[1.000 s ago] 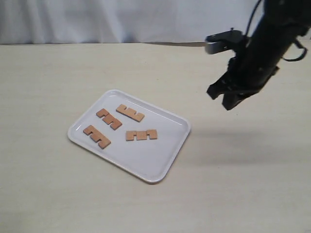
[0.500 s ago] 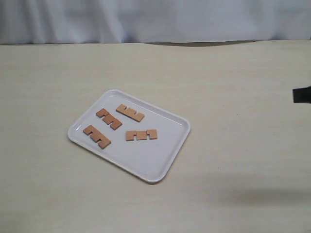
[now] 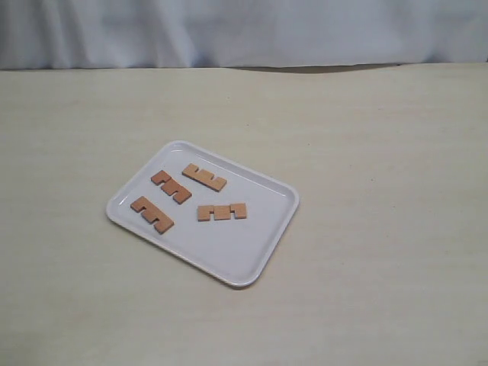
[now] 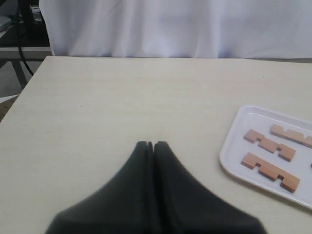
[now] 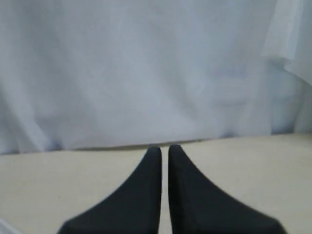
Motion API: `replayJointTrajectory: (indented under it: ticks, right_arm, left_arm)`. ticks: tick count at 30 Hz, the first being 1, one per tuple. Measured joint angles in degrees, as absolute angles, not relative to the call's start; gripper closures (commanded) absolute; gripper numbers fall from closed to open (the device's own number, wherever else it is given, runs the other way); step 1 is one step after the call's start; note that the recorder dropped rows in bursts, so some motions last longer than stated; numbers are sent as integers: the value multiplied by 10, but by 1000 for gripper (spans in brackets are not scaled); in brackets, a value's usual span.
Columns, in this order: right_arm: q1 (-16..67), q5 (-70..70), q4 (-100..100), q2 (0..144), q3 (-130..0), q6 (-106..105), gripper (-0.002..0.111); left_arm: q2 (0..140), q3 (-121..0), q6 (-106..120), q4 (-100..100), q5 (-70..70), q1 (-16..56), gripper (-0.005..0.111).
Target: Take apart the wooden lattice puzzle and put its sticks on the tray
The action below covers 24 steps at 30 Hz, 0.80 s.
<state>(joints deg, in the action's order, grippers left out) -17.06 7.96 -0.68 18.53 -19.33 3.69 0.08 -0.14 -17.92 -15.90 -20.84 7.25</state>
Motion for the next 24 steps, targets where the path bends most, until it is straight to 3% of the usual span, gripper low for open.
replayJointTrajectory:
  ticks: [9,24]
  right_arm:
    - [-141,73,0,13,-186,39,104]
    - [-133,105,37,2,-163,51,104]
  left_arm:
    - [1,-1,-179,-159,-208,73,107]
    - [1,-1,-179,-159,-208,73,107]
